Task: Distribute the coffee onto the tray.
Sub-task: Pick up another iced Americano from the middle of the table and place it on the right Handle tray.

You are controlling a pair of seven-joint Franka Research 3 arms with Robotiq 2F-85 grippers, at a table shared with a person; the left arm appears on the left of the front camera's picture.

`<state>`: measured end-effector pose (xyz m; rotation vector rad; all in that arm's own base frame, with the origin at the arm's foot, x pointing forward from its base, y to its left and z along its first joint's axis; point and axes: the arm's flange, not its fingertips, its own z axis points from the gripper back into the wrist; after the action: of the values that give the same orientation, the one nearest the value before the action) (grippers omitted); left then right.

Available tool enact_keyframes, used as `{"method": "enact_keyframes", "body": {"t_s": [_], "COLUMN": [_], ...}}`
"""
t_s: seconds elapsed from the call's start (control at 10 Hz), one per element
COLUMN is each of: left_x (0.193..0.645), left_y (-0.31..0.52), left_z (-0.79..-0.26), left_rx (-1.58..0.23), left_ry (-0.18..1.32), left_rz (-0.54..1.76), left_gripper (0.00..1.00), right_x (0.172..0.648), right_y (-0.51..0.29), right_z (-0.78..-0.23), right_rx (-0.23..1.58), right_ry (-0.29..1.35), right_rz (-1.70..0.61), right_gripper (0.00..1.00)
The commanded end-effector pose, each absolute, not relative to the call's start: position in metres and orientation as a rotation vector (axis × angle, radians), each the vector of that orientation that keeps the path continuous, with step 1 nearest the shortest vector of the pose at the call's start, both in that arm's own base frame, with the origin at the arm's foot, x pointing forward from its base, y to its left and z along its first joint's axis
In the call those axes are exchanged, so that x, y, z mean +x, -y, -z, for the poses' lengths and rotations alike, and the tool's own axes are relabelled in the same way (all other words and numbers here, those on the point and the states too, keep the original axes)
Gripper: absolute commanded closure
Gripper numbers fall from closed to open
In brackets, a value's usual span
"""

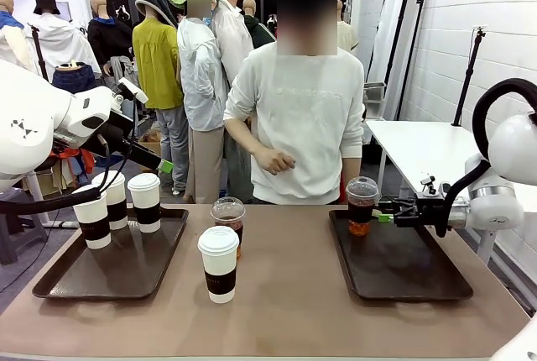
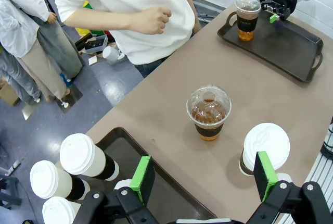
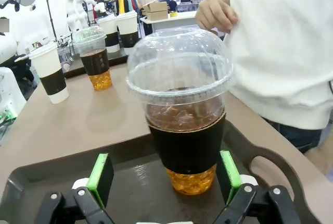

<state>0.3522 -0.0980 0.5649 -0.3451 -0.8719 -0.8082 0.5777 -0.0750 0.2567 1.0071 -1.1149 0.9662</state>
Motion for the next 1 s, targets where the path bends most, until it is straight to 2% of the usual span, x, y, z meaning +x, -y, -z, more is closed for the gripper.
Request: {"method": "enact_keyframes", "body": {"t_s": [0.0, 0.3, 0.9], "left_x": [0.353, 0.353, 0.353], "left_y": [0.097, 0.097, 0.097], "left_z": [-0.564, -0.564, -0.564], "left_rx": [-0.346, -0.346, -0.346], "left_ry": [0.874, 0.874, 0.874], "left_rz": [0.821, 0.821, 0.821], "left_gripper": [0.0, 0.0, 0.0], "right_x": [0.548, 0.521, 0.488], "right_y": [0.076, 0.072, 0.042], "right_z": [-0.273, -0.29, -0.289], "right_rx": [1.006, 1.043, 1.194], "right_ry": [1.099, 1.058, 0.893], "right_rz": [-0.937, -0.93, -1.0], "right_gripper": [0.0, 0.0, 0.0]}}
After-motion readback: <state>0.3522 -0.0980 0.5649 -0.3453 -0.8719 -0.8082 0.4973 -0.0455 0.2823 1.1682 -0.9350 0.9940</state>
